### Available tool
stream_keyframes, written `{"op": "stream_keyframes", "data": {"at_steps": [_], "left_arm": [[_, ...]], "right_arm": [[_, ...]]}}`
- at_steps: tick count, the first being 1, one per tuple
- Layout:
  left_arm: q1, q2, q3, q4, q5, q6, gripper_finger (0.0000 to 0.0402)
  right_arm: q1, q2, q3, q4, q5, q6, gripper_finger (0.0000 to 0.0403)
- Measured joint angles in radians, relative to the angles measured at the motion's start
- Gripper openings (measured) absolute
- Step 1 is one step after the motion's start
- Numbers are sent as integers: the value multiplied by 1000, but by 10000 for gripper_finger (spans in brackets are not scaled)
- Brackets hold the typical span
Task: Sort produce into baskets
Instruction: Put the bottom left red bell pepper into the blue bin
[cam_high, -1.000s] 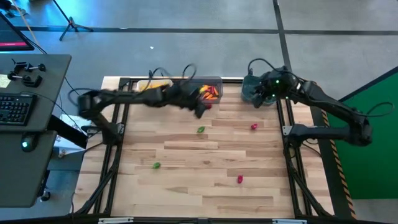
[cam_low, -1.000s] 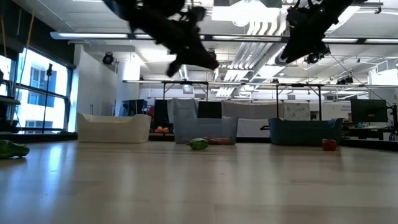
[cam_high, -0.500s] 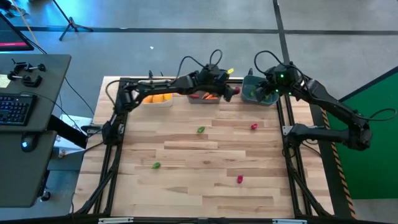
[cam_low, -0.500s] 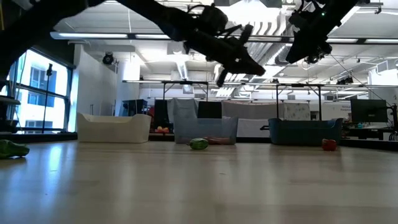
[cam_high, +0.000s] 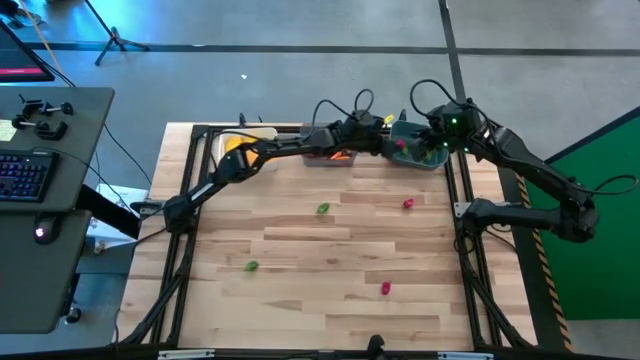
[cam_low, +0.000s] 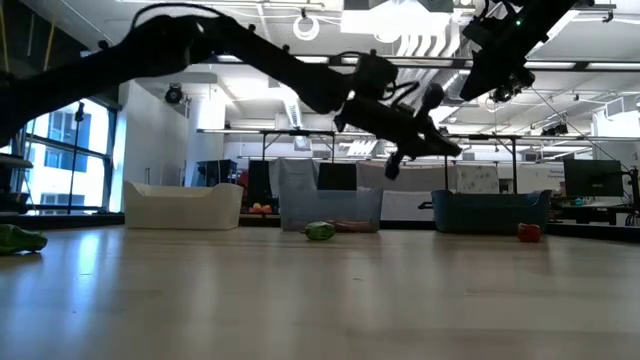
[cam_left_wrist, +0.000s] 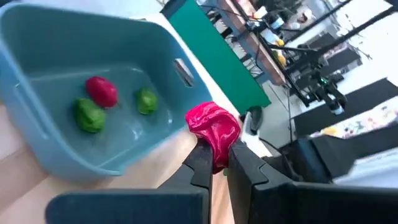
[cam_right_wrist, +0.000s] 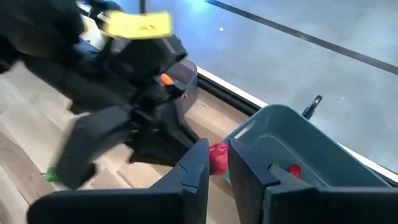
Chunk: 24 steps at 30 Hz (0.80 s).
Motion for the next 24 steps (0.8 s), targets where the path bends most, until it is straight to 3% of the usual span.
{"op": "stream_keyframes", "data": {"at_steps": [10, 24], "left_arm": [[22, 68, 52, -14, -83, -2, 15], [23, 68, 53, -51, -75, 54, 96]], "right_arm": [[0, 0, 0, -1, 26, 28, 41], [0, 0, 0, -10, 32, 70, 63]]}}
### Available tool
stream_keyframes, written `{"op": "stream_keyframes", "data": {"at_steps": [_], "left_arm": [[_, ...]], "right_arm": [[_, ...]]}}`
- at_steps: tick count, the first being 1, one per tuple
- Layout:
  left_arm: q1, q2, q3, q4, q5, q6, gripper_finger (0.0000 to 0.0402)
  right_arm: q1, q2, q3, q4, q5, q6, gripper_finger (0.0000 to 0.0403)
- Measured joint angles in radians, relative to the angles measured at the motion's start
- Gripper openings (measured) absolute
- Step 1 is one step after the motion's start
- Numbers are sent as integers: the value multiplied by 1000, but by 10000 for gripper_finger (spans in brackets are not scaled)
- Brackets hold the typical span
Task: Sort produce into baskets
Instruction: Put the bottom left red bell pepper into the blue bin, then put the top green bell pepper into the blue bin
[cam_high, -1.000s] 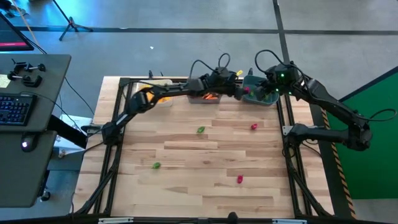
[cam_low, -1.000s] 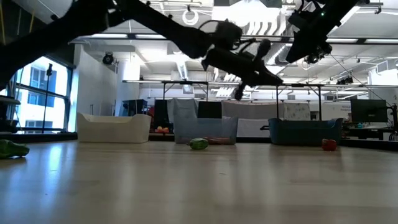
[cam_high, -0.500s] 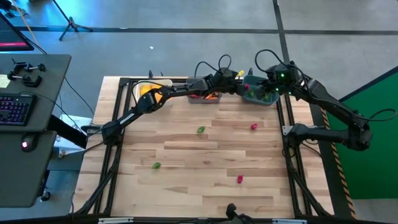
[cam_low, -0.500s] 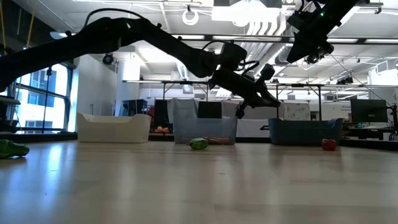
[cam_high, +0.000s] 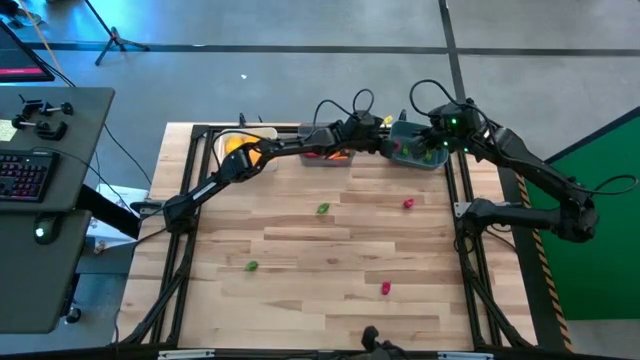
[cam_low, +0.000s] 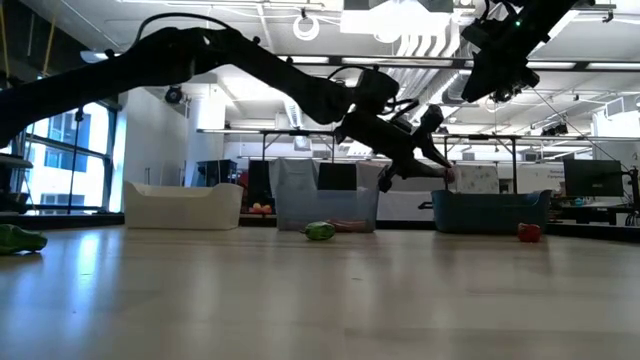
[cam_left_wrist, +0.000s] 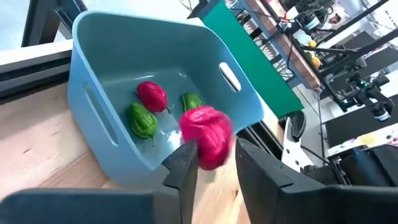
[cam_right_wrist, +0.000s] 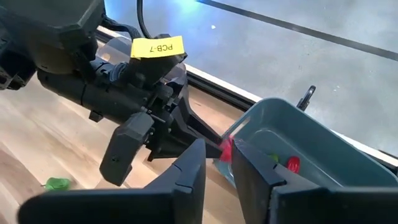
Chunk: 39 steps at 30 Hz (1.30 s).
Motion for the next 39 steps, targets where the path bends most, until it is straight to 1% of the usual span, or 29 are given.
{"op": "stream_keyframes", "data": {"at_steps": [7, 10, 12, 14, 17, 19, 21, 23, 25, 29, 32, 35, 39], "left_arm": [[14, 0, 0, 8, 8, 2, 114], [21, -3, 0, 57, 61, 24, 111], [25, -21, -1, 81, 93, 69, 100], [23, -58, -1, 55, 96, 157, 78], [7, -118, -10, -38, 34, 264, 24], [-8, -155, -53, -43, 25, 336, 8], [-28, -190, -121, -18, -31, 386, 6], [-40, -233, -215, 46, -52, 406, 2], [-49, -277, -338, 182, -55, 386, 1], [-53, -364, -613, 492, -93, 326, 0], [-55, -435, -774, 608, -99, 334, 0], [-69, -529, -900, 620, -94, 384, 0], [-111, -680, -1072, 561, -101, 437, 0]], "right_arm": [[0, 0, 0, -5, 1, 18, 107], [0, 0, 0, -11, 1, 12, 121], [0, 0, 0, -17, 1, 0, 123], [1, 0, 0, -24, -1, -22, 121], [6, 0, 0, -25, -13, -52, 104], [14, 0, 0, -19, -26, -72, 84], [19, 0, 0, -11, -40, -90, 58], [27, 0, 0, -4, -50, -99, 27], [38, 0, 0, 5, -50, -99, 7], [61, 0, 0, 14, -51, -95, 12], [82, 0, 0, 12, -52, -91, 4], [107, 3, -1, 10, -63, -86, 3], [158, 18, -2, 19, -163, -108, 4]]}}
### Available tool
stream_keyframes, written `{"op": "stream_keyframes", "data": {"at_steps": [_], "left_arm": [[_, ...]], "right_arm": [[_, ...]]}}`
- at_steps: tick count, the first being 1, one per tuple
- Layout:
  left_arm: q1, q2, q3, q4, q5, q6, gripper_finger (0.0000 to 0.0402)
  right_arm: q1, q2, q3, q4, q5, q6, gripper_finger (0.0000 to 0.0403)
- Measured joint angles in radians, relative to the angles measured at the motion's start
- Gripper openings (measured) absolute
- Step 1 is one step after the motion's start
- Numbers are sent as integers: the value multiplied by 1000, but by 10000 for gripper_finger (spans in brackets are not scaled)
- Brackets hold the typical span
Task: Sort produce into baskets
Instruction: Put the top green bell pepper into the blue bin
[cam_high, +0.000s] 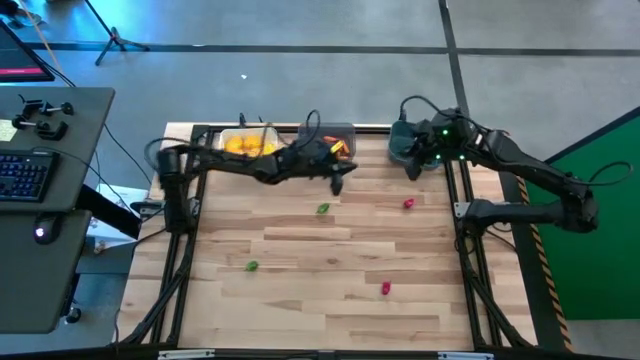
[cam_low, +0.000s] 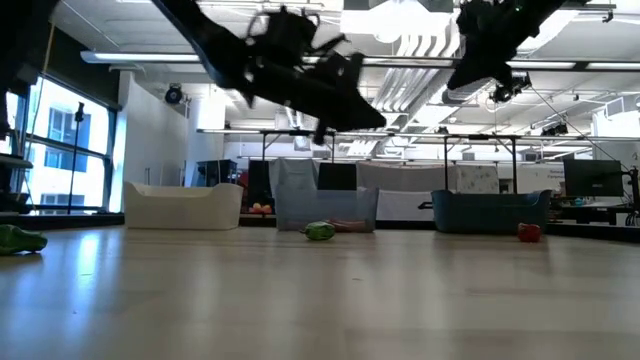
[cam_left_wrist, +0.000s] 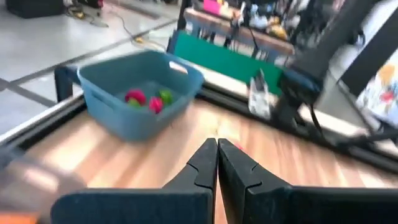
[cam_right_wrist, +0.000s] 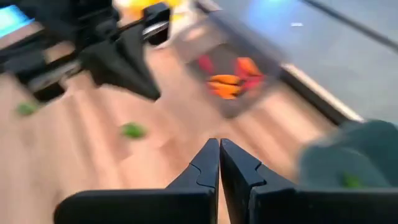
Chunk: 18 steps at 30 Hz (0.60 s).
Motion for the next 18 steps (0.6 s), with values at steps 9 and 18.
{"op": "stream_keyframes", "data": {"at_steps": [9, 18], "left_arm": [[-93, -367, -354, -163, -113, -94, 0], [-138, -667, -568, -270, -136, -138, 0]], "right_arm": [[187, 158, 0, 192, -105, -17, 21], [350, 441, -1, 464, -149, -52, 134]]}}
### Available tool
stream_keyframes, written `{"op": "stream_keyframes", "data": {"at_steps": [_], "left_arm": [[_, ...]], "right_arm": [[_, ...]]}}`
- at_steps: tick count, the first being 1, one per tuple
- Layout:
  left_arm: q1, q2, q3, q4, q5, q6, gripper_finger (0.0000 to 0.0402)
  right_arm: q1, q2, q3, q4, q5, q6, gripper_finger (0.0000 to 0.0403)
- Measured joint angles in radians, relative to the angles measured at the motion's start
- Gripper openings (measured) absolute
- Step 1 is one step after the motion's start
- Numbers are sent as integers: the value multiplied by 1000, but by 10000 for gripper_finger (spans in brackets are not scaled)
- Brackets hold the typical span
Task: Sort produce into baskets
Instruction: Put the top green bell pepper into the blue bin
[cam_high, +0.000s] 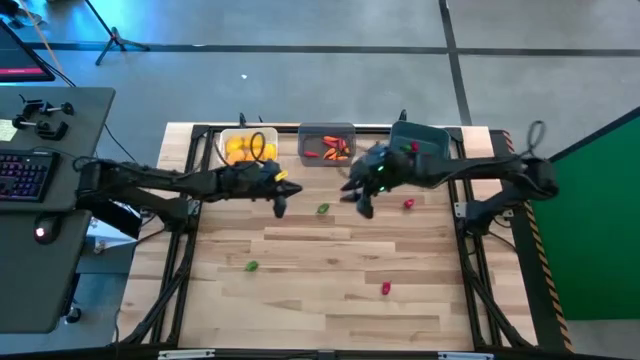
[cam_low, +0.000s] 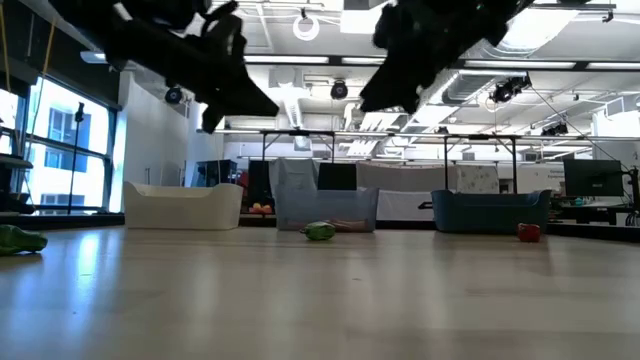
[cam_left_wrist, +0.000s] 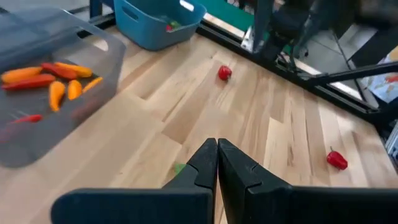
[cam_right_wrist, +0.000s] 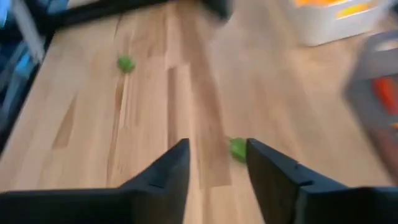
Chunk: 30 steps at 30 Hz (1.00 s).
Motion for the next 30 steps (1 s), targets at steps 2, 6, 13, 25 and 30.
{"op": "stream_keyframes", "data": {"at_steps": [2, 6, 13, 25, 30], "left_arm": [[1, -57, -19, -33, -3, 13, 0], [3, -157, -37, -106, -2, 91, 0], [31, -284, -37, -294, 67, 134, 0], [32, -385, -37, -491, 139, 145, 0], [32, -389, -37, -530, 139, 149, 0]], "right_arm": [[24, 65, 0, 34, -22, -21, 161], [57, 200, 0, 103, -25, -87, 202], [57, 396, 0, 269, -10, -189, 233], [3, 536, 0, 397, 22, -265, 231], [6, 559, 1, 397, -45, -268, 201]]}}
